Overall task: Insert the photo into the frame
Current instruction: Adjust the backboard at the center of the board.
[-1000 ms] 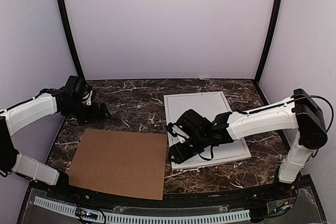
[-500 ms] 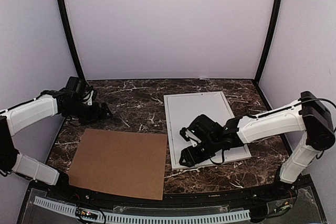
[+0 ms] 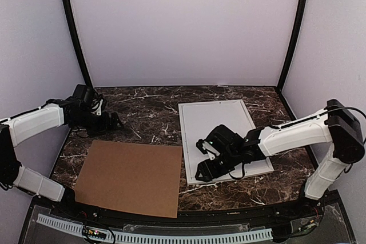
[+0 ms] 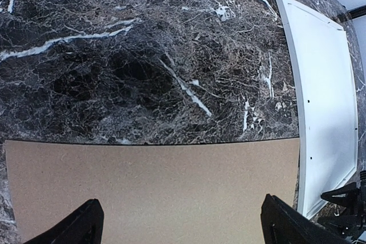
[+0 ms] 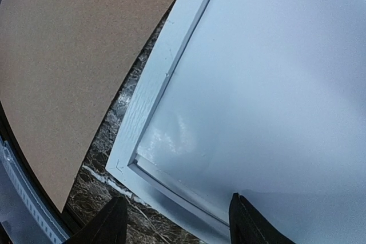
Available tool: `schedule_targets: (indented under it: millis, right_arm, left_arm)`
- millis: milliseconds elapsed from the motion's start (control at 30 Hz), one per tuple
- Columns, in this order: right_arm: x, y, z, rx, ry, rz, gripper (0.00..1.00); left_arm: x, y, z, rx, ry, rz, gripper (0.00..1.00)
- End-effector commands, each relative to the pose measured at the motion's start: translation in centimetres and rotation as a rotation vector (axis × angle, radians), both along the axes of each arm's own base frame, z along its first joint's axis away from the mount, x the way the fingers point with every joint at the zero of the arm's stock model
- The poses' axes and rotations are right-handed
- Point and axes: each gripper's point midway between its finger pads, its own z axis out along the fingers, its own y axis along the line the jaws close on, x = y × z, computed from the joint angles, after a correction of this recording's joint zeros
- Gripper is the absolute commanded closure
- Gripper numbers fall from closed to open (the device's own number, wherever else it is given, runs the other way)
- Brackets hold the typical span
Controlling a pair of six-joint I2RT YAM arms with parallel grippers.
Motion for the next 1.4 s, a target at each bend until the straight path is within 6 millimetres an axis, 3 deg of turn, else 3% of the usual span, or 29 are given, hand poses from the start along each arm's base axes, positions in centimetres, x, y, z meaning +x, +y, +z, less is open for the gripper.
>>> schedule_targets:
  millis: [0, 200, 400, 633, 900, 1033, 1367]
  right_arm:
    - [1.2, -0.7, 3.0, 0.067, -0.034, -0.046, 0.37]
    - [2.2, -0.2, 6.7, 0.16, -0.091, -0.055, 0.34]
    - [1.7, 3.0, 8.0, 0.288, -0.047, -0.006, 0.35]
    - [0.0, 7.5, 6.2, 0.305, 0.022, 0.082, 0.37]
    - [-2.3, 12.2, 3.7, 0.297, 0.119, 0.145, 0.38]
    - [-2.6, 11.7, 1.8, 0.224, 0.141, 0.128, 0.38]
    - [-1.1, 7.5, -1.2, 0.034, 0.13, 0.007, 0.39]
  left_arm:
    - [0.0, 0.2, -0.4, 0.01, 0.001, 0.001, 0.01]
    - [0.6, 0.7, -0.4, 0.052, 0.001, 0.005, 0.01]
    - [0.9, 1.5, -1.5, 0.037, 0.047, 0.025, 0.01]
    - [0.9, 4.7, -2.8, -0.015, 0.102, 0.099, 0.01]
    - [-0.8, 8.6, -6.6, -0.053, 0.226, 0.193, 0.01]
    - [-1.3, 9.7, -7.6, -0.074, 0.247, 0.23, 0.01]
    - [-2.2, 10.9, -9.2, -0.071, 0.309, 0.27, 0.01]
